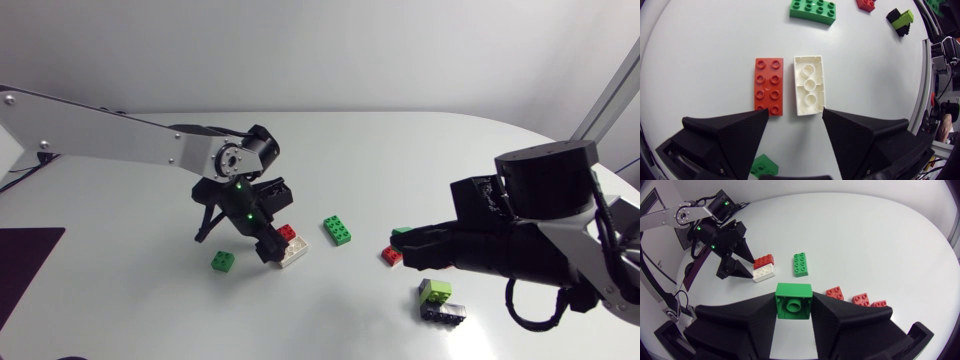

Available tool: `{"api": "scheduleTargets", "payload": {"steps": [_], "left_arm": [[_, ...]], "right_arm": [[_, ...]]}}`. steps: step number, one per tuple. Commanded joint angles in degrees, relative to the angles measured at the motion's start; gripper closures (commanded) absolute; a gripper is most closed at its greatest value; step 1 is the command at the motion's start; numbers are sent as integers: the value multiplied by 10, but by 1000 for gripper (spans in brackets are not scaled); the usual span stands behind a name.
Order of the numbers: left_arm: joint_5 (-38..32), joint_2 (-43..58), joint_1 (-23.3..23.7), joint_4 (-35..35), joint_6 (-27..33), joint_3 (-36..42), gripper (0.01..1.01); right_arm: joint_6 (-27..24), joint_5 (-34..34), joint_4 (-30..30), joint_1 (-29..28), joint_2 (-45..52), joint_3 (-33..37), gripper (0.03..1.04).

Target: Separate the duplo bricks

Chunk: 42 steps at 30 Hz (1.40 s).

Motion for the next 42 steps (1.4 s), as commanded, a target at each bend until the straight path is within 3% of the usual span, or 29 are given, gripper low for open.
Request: {"api": "scheduleTargets", "payload": {"steps": [1, 12, 24, 42], "left_arm": [[9, 20, 14, -3, 9, 20, 280], [23, 53, 67, -18, 38, 69, 280], [38, -30, 4, -12, 44, -10, 280], [41, -29, -53, -18, 34, -52, 280]], "right_arm": [[-10, -3, -1, 5, 11, 1, 869], [-1, -1, 10, 15, 26, -1, 869], [9, 8, 13, 34, 47, 11, 869], [23, 23, 21, 50, 55, 11, 869]]}}
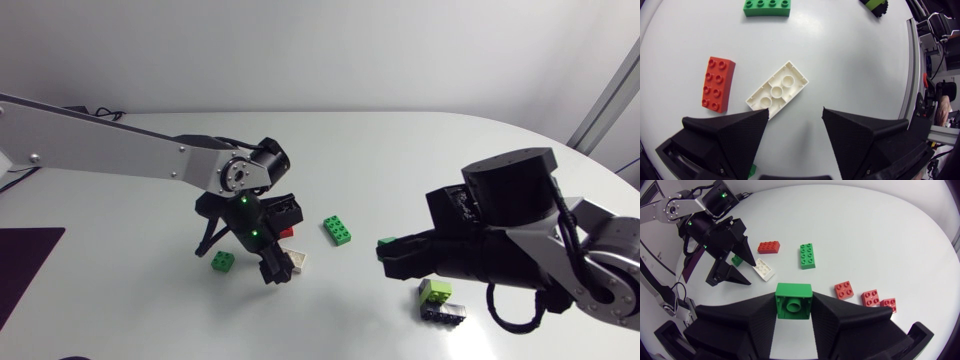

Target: Separate the duplo bricks

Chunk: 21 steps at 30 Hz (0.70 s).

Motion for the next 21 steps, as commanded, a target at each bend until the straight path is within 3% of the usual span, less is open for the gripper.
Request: {"api": "scheduleTargets", "payload": {"steps": [1, 7, 15, 21], "left_arm": [[11, -8, -10, -9, 3, -15, 280], [32, -46, -19, -15, 16, -14, 279], [27, -95, 40, 14, 164, -19, 277], [25, -108, 60, 16, 214, -43, 275]], "right_arm": [[16, 5, 7, 6, 8, 7, 869], [16, 6, 6, 6, 5, 5, 869], [16, 6, 9, 11, 7, 3, 869], [13, 7, 9, 42, 27, 1, 869]]}}
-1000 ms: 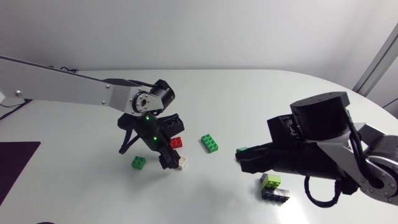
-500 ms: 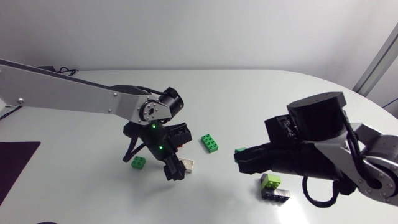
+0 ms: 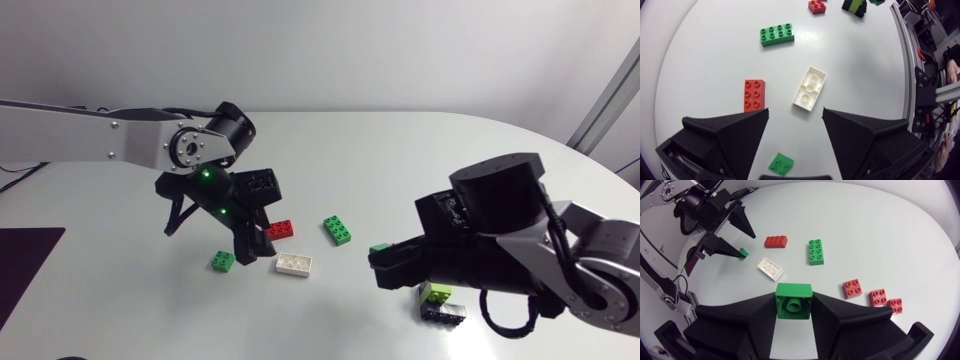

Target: Separate the duplo bricks

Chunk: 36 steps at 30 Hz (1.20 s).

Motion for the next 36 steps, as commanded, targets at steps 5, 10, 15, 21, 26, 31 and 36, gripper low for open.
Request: {"api": "scheduleTargets", "payload": {"steps": [5, 10, 15, 21, 26, 31, 36], "left_arm": [[42, -62, -10, 11, 32, -45, 259], [114, -127, -37, 40, 14, -67, 215], [119, -174, -70, 131, -8, -111, 213], [109, -184, -95, 204, -15, -143, 213], [109, -175, -119, 237, -31, -142, 213], [109, -166, -128, 257, -37, -135, 213], [109, -159, -130, 277, -43, -132, 213]], "right_arm": [[20, 13, 11, 33, 36, 25, 869], [47, -38, 0, 32, 56, 69, 869], [68, -108, -24, 11, 55, 99, 867], [70, -179, -38, -37, 40, 111, 867], [71, -205, -37, -42, 39, 114, 867], [73, -223, -35, -43, 41, 117, 867], [73, -233, -30, -43, 49, 116, 866]]}}
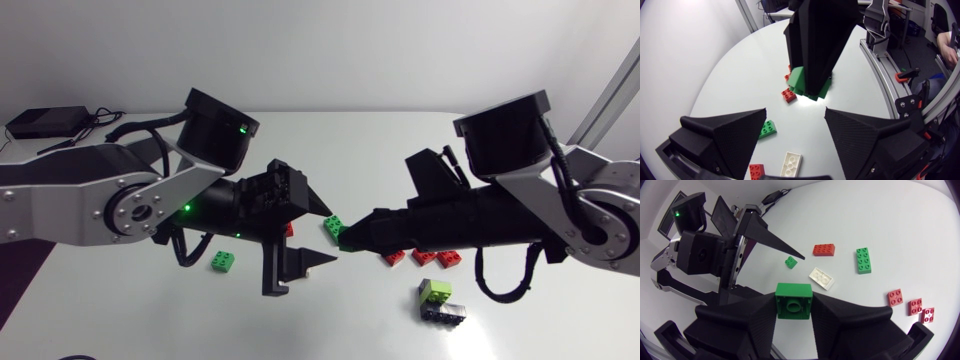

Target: Separate the duplo bricks

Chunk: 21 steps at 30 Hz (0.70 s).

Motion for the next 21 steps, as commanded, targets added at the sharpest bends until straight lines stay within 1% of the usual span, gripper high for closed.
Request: {"api": "scheduleTargets", "payload": {"steps": [1, 8, 13, 14, 17, 21], "left_arm": [[-1, 12, -8, 10, -12, 1, 213], [-19, 3, -43, 23, -22, 0, 213], [-26, 0, -52, 34, -27, -2, 220], [-27, 0, -52, 38, -28, -4, 249], [-27, 0, -56, 43, -30, -8, 384], [-27, 1, -56, 47, -31, -12, 521]], "right_arm": [[16, -9, 1, -2, 7, 11, 866], [19, -21, 11, -6, 25, 14, 866], [22, -30, 12, -10, 29, 13, 866], [22, -30, 13, -10, 29, 12, 866], [24, -31, 14, -10, 27, 12, 866], [26, -32, 13, -11, 22, 10, 866]]}}
